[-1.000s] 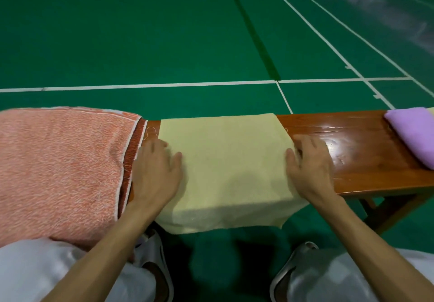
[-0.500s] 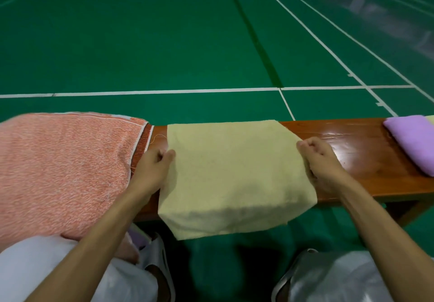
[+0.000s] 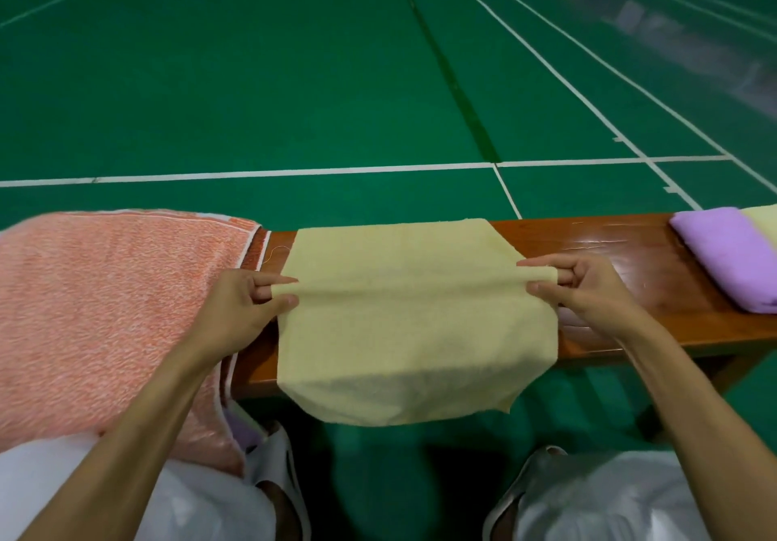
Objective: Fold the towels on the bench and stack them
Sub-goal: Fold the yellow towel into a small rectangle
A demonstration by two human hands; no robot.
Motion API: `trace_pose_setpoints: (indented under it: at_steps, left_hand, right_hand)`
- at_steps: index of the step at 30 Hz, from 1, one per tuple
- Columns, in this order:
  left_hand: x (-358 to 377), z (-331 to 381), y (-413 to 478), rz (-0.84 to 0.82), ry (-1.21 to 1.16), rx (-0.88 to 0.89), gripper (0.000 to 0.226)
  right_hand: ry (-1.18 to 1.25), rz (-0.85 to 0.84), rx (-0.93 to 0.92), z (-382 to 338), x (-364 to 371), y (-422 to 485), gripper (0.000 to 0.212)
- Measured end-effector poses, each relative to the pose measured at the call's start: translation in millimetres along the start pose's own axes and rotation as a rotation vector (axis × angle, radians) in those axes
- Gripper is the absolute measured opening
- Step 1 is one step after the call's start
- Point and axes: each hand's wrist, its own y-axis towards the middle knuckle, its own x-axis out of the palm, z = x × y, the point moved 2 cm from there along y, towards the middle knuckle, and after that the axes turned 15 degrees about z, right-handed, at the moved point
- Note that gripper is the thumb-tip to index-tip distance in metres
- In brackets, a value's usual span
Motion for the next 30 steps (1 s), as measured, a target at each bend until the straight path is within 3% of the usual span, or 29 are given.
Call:
trace_pose_setpoints:
  at_steps: [4,8,11,15,18,21,26,30]
  left_hand:
    - [-4.2,2.1,0.1,0.039,-0.039,0.036,0.018]
    - [-11.9,11.9,1.0,0.126,-0.010,0.079,0.010]
    - [-14.2,21.0,0.8,0.209,0.007,0.064,0.006]
    - [-4.9,16.4,17.8,0.083,-0.381,-0.312,0.010]
    - [11.5,22.3,38.3,-0.073,-0.632,-0.504,0.010]
    - [23.5,39.5,62.9,-0.033,-0.768,-0.384,0.007]
    - [-20.8,94.9,91.1,0.084,-1.024,0.028,0.015]
    - [-37.0,97.2,82.7,0.089,-1.038,0.084,0.012]
  right_hand:
    - [-0.200,0.087,-0.134,-4.0,-3.0,-3.1,0.027]
    - [-0.332,0.153,-0.215,-10.6,-8.8,-2.8,0.008]
    - [-0.221,0.163,-0.172,-16.8,-12.8,0.1,0.002]
    - [0.198,0.096,0.196,-27.0,-5.1,16.6,0.012]
    - [0.298,0.072,0.288,-36.4,19.2,41.4,0.015]
    - [0.416,0.098,0.147,-59.8,40.0,66.4,0.020]
    - [0.677,0.103,-0.219,-126.7,23.9,68.3,0.018]
    - [0.682,0.105,-0.148,-117.3,12.1,56.6,0.016]
